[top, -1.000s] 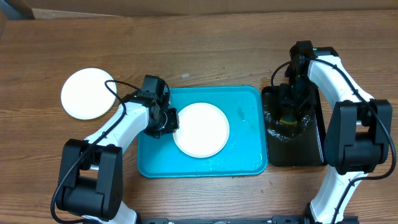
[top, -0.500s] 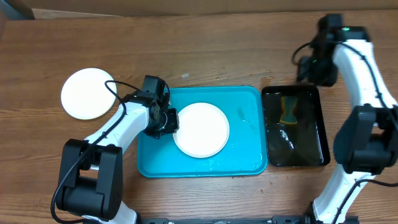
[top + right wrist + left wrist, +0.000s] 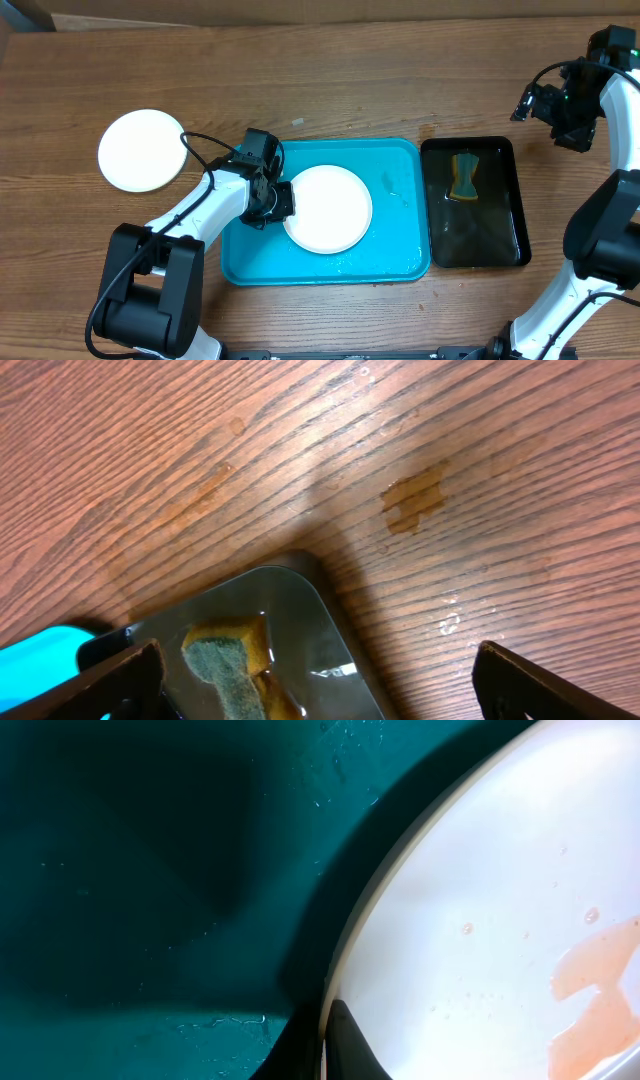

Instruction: Clean dirty plates on tray and stack at the side

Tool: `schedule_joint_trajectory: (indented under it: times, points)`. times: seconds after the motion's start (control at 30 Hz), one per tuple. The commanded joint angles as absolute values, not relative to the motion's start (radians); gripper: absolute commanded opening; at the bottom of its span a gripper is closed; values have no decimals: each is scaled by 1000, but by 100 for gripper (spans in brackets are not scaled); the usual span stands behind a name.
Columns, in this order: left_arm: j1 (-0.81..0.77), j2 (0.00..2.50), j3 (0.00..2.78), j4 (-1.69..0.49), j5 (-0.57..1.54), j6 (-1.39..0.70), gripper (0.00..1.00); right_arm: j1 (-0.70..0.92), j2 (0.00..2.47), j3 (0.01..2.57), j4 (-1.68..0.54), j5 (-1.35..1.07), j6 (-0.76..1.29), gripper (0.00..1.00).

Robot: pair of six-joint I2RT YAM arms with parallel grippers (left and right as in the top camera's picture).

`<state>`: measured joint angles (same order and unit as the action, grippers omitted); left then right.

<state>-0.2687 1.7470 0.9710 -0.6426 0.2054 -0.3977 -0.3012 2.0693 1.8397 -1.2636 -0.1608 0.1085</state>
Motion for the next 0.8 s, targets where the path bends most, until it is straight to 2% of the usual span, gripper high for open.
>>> schedule_joint_trajectory:
  times: [0.0,0.37,0.57,0.77]
  points:
    - [-268,1744,987,-660,181,-420,4,-304,2056,1839,-1258,-178,113,100]
    - [-253,1744,1333,-845,180,-396,4,-304,2056,1839,-1258,-178,113,100]
    - [-313,1744,1439,-819,162,-397,4,-304,2056,1839,-1258,-177,113,100]
    - [-444,1745,1459,-728,63,-408,4,-304,2056,1839,-1258,-178,113,100]
